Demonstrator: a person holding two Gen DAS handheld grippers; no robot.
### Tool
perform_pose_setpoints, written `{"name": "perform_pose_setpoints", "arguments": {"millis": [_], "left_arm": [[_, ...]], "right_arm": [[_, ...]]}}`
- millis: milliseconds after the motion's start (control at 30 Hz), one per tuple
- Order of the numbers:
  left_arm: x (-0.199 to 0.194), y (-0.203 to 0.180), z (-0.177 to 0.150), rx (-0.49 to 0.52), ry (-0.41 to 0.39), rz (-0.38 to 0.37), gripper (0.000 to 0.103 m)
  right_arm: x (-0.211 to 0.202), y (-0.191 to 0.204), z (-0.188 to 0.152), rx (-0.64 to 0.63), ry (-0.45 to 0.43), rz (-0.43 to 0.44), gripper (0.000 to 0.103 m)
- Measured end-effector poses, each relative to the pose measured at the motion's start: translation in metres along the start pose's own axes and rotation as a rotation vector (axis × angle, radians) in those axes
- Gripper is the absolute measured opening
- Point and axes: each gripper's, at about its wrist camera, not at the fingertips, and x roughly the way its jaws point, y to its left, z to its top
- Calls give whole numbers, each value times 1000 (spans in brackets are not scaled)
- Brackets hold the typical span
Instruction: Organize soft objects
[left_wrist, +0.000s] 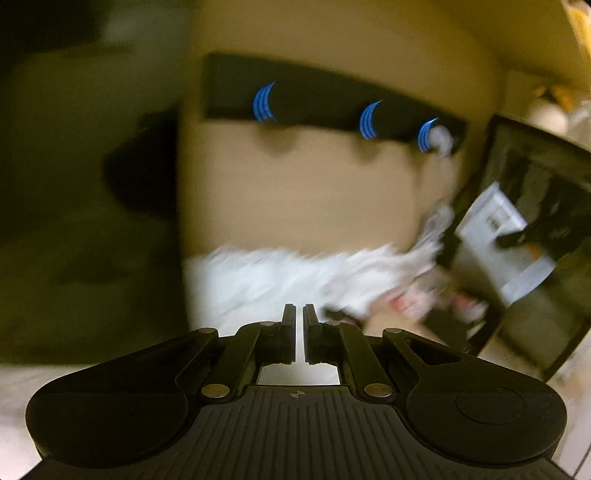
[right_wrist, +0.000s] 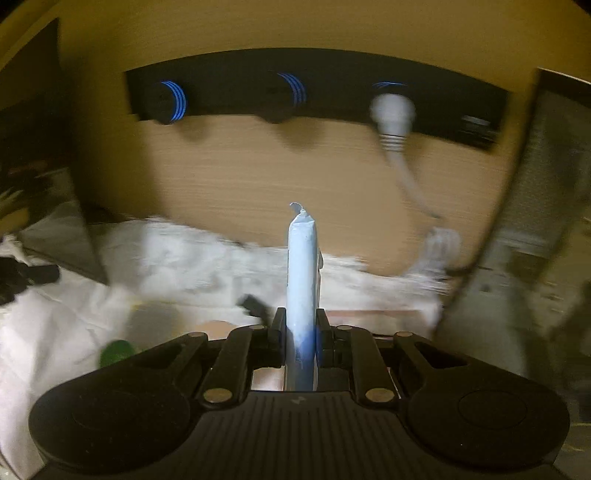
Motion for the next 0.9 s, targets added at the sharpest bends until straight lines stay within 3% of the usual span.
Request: {"name": "perform_pose_setpoints", "arguments": {"millis": [100,167,333,467,533,667,900], "left_arm": [[20,-34,11,50,-9,-25,9],[35,-42,7,46,31,-31,10],[42,-23,-31,-6,126,72,13],[14,23,-69,-71,134,262,13],[8,45,-87,-99,189,292,13],[22,70,-122,-124,314,311,14],[60,79,-151,-98,386,283,20]], "right_arm": [[-6,-24,-11,32,8,-20,14],[-5,-33,-21,65,18,1,14],[15,-20,-53,114,95,116,14],[47,13,-68,139,172,225,14],[61,31,-69,139,195,262,14],[78,68,-64,76,194,243,15],[72,78,-62,60,180,190,15]]}}
